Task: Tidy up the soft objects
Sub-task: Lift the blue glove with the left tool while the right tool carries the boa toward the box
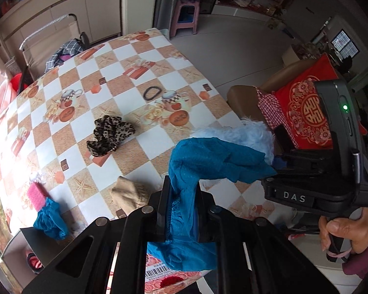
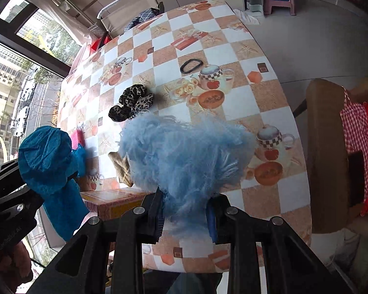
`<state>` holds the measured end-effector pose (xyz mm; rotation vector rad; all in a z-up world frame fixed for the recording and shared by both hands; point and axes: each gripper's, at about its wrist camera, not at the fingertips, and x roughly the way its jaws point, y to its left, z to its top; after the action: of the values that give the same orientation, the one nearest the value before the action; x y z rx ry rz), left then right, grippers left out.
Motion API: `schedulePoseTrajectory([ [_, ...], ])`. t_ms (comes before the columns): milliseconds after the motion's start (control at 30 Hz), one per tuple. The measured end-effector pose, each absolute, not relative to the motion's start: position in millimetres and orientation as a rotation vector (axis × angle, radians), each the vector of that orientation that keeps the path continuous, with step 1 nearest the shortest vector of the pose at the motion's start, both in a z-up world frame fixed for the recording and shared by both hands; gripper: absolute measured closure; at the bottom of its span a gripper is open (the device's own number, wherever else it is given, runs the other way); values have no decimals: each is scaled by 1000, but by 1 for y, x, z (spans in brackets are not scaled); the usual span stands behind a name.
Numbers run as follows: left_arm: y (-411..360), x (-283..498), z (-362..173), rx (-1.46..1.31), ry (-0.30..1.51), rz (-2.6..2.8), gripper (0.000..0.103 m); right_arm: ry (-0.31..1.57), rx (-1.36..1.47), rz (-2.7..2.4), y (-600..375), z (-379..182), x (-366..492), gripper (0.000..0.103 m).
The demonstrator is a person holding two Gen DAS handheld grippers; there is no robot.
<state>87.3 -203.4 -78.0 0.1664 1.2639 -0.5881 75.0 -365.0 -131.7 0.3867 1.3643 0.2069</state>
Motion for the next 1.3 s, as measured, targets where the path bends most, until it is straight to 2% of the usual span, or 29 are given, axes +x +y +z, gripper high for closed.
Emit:
schedulePoseTrajectory([
  [533,-234,-3,-62,269,1245,-842,88,1339,445,95,-376,-120,-14,73],
  [1300,-168,-75,-69,288,1264,-872,88,1355,393,164,-331,-122,-84,73],
])
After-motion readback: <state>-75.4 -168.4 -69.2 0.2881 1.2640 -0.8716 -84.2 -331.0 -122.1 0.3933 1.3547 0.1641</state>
